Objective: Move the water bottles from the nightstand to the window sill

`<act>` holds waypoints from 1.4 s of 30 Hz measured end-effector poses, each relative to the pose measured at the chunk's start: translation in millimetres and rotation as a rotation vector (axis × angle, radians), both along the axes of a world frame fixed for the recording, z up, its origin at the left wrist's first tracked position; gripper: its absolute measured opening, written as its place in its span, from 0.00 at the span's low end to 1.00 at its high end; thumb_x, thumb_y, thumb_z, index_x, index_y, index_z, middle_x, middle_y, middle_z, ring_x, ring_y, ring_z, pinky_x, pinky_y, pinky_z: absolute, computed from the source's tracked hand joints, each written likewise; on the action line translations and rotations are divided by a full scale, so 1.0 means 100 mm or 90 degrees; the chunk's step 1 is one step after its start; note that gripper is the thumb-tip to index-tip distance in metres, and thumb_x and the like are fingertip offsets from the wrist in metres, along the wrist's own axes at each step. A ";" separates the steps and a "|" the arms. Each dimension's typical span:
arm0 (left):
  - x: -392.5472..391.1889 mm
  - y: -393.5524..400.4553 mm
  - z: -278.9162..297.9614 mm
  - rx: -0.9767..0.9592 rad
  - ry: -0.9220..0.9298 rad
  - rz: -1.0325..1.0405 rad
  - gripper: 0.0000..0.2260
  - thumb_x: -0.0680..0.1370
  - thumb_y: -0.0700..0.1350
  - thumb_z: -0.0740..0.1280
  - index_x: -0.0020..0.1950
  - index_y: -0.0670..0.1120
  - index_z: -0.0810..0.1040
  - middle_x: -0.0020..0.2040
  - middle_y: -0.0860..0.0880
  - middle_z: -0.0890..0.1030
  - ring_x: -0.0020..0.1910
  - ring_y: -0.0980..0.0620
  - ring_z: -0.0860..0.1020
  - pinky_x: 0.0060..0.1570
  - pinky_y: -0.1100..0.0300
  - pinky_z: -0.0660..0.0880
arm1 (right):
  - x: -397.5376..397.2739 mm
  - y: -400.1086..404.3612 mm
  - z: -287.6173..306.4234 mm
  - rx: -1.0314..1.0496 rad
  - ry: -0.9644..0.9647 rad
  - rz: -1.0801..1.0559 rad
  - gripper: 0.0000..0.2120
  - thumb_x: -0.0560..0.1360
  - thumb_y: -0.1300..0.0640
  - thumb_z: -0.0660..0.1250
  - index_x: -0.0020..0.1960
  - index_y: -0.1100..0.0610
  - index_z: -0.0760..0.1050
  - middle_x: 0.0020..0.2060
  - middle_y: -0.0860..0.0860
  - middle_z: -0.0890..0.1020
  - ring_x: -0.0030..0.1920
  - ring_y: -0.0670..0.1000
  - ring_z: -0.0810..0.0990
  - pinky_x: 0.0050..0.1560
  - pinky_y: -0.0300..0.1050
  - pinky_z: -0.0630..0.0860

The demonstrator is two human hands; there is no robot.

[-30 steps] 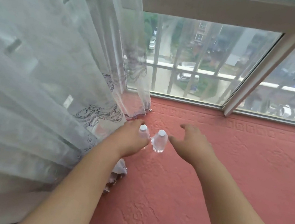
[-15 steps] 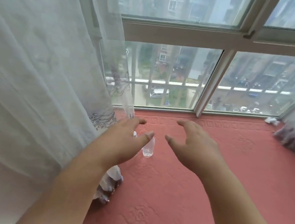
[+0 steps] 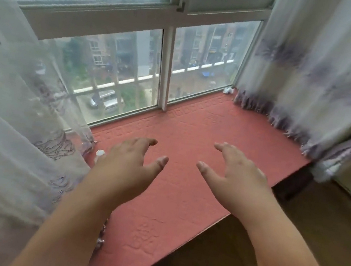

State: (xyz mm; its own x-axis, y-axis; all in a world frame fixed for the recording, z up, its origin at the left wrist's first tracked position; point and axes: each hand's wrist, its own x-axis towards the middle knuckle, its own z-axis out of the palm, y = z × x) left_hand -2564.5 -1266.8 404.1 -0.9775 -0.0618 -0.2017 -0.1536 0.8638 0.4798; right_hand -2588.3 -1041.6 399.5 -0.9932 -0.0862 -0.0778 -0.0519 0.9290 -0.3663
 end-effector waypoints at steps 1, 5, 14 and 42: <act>-0.03 0.10 0.02 -0.008 -0.002 -0.022 0.27 0.78 0.70 0.55 0.76 0.63 0.64 0.76 0.55 0.66 0.74 0.49 0.66 0.71 0.41 0.64 | 0.06 0.12 0.02 0.002 0.000 -0.023 0.33 0.76 0.31 0.56 0.77 0.43 0.60 0.76 0.43 0.64 0.75 0.49 0.64 0.72 0.55 0.61; -0.07 0.48 0.08 -0.002 0.001 -0.109 0.28 0.78 0.70 0.56 0.76 0.63 0.63 0.76 0.55 0.66 0.72 0.50 0.68 0.70 0.40 0.65 | 0.27 0.52 0.10 -0.005 -0.018 -0.103 0.32 0.76 0.30 0.57 0.76 0.42 0.61 0.74 0.43 0.67 0.71 0.50 0.69 0.70 0.55 0.66; -0.16 1.38 0.34 -0.026 0.037 -0.241 0.28 0.77 0.70 0.57 0.75 0.62 0.65 0.75 0.55 0.68 0.68 0.49 0.72 0.67 0.45 0.70 | 0.54 1.34 0.18 -0.031 -0.011 -0.201 0.36 0.76 0.30 0.56 0.79 0.40 0.51 0.79 0.42 0.56 0.78 0.50 0.56 0.74 0.57 0.59; 0.49 4.37 0.46 -0.051 0.113 -0.537 0.29 0.75 0.72 0.52 0.74 0.63 0.66 0.75 0.58 0.69 0.73 0.51 0.68 0.68 0.43 0.70 | 2.03 3.88 0.24 -0.066 0.081 -0.483 0.32 0.76 0.30 0.55 0.76 0.42 0.61 0.77 0.42 0.63 0.73 0.51 0.67 0.70 0.57 0.67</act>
State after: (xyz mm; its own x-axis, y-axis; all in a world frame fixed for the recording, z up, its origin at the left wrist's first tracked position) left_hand -2515.5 -829.7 449.9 -0.7193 0.6913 -0.0682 0.6257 0.6875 0.3686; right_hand -2384.9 -653.2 423.4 -0.7841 0.6206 0.0120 0.5376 0.6887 -0.4865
